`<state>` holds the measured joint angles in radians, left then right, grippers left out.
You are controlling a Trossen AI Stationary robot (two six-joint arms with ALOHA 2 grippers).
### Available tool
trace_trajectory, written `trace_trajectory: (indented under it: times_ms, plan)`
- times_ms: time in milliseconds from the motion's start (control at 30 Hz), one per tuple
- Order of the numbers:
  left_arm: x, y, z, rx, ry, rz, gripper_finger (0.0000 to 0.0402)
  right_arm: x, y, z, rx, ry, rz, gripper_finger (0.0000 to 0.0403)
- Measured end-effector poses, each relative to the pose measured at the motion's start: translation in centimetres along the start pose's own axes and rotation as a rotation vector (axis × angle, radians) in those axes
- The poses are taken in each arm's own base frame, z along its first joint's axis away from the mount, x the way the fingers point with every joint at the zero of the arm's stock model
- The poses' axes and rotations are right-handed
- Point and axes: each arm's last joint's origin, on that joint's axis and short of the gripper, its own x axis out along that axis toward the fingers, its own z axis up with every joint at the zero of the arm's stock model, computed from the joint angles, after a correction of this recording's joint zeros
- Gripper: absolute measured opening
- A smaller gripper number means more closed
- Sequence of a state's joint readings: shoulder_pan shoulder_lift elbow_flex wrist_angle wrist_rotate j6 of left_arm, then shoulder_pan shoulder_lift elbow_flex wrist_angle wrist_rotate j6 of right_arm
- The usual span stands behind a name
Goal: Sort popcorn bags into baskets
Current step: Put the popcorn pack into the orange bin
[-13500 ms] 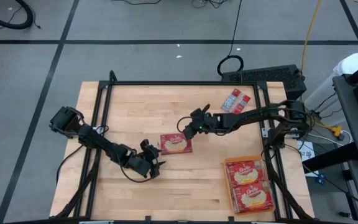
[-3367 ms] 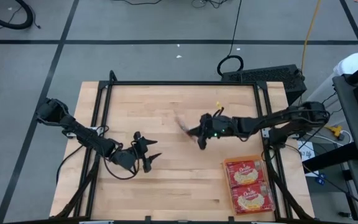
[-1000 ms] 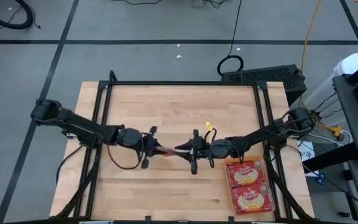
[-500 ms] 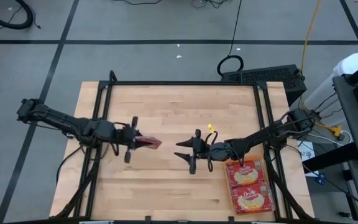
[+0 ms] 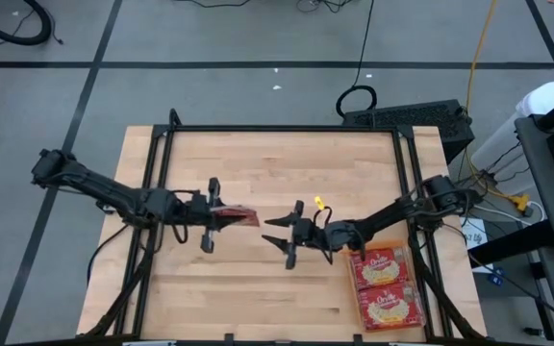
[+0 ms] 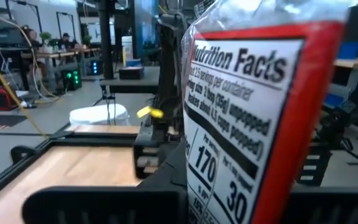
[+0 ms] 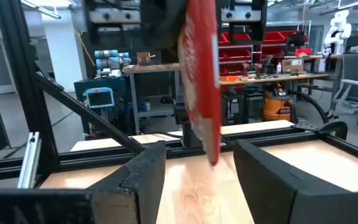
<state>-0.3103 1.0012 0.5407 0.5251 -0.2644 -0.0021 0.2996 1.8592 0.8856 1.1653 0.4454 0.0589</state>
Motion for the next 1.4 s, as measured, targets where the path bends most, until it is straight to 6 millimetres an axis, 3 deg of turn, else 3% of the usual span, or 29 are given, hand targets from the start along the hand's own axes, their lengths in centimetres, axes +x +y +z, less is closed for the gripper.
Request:
trace_trajectory:
  times_ms: [367, 467, 600, 667, 833, 967, 1100, 1233, 1400]
  plan:
    - [3.0, -0.9, -2.3, 0.010, -0.048, -0.032, 0.0032, 0.6, -0.8, -0.9, 0.041, -0.007, 0.053, 0.0168]
    - [3.0, -1.0, -2.3, 0.010, -0.058, -0.055, 0.0033, 0.6, -0.8, -0.7, 0.043, -0.010, 0.052, 0.0123]
    - [2.9, -1.3, -2.4, 0.027, -0.036, -0.085, 0.0037, 0.5, -0.7, -0.5, 0.030, -0.001, 0.066, 0.0032]
    - [2.7, -2.0, -2.5, 0.066, -0.020, -0.137, 0.0055, 0.5, -0.6, -0.4, 0.011, 0.037, 0.095, 0.0012]
    - [1.8, -3.1, -2.6, 0.081, 0.044, -0.042, 0.0143, -0.4, -0.7, 0.0, 0.028, 0.237, 0.081, 0.0029]
    - [0.6, -3.5, -2.4, 0.079, 0.098, 0.060, 0.0219, -1.8, -1.2, 2.2, 0.055, 0.366, 0.050, 0.0015]
    - [-0.4, -3.7, -1.7, 0.058, 0.099, 0.070, 0.0271, -3.5, -1.8, 4.9, 0.064, 0.523, 0.009, 0.0008]
    - [-0.6, -3.7, -2.0, 0.041, 0.134, 0.076, 0.0290, -4.7, -2.3, 7.7, 0.088, 0.717, -0.030, 0.0015]
    - [0.1, -3.7, -3.7, 0.046, 0.227, 0.097, 0.0280, -5.0, -2.8, 9.2, 0.186, 0.927, 0.006, 0.0014]
